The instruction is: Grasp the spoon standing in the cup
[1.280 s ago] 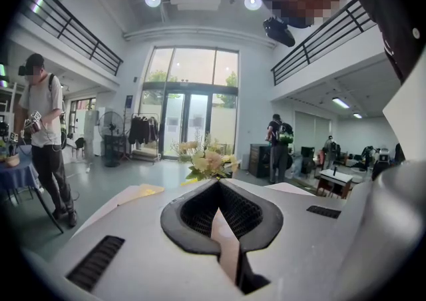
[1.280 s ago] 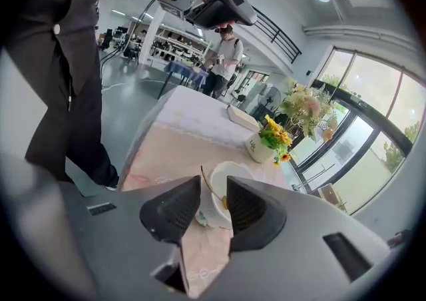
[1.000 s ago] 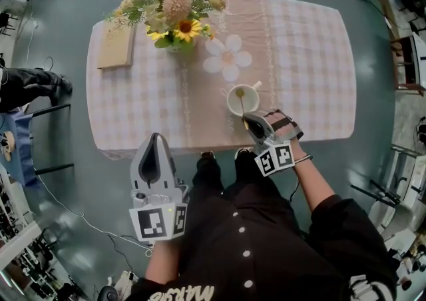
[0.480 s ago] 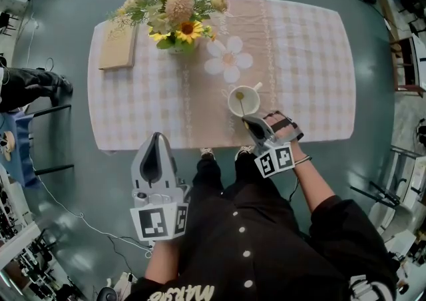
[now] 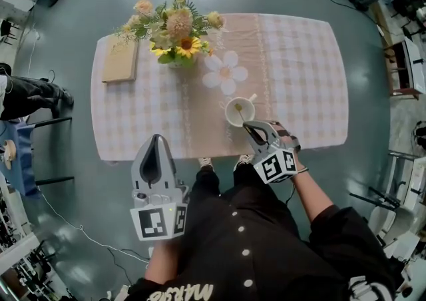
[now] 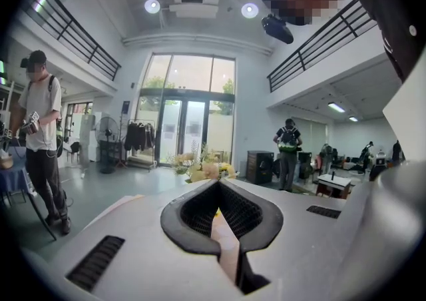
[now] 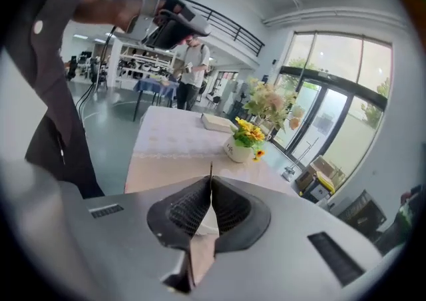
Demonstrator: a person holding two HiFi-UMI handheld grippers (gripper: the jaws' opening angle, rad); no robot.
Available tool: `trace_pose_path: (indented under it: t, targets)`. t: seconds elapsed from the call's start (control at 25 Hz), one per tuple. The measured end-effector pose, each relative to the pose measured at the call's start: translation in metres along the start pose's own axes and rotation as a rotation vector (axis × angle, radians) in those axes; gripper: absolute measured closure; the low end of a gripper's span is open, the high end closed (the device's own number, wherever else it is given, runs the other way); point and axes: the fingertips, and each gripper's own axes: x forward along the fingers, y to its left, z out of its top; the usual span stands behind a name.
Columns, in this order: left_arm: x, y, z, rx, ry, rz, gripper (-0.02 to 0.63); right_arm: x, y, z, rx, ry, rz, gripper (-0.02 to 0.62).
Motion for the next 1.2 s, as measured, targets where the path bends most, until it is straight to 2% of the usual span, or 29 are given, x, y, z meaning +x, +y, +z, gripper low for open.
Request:
trace_pose_path:
  t: [0.24,0.4,0.8,0.96,1.2]
  targets:
    - [0.007,-0.005,0.014,0.007,-0.036,-0.025,0.589,-0.026,-0.034,0.021,0.29,-0.063,-0.066,0.588]
    - [0.014,-0.008,0.023,0.012,-0.058,-0.04,0.589,-0.045,-0.06,0.037,0.401,-0.108,-0.123,0.588]
    - [0.022,-0.014,0.042,0.027,-0.108,-0.075,0.589,-0.111,-0.12,0.078,0.543,-0.279,-0.333,0.589]
    - [0.023,-0.015,0.05,0.036,-0.129,-0.084,0.589,-0.138,-0.139,0.091,0.55,-0.35,-0.413,0.588]
    - [0.023,-0.019,0.062,0.046,-0.166,-0.098,0.589,-0.173,-0.159,0.104,0.563,-0.403,-0.517,0.588]
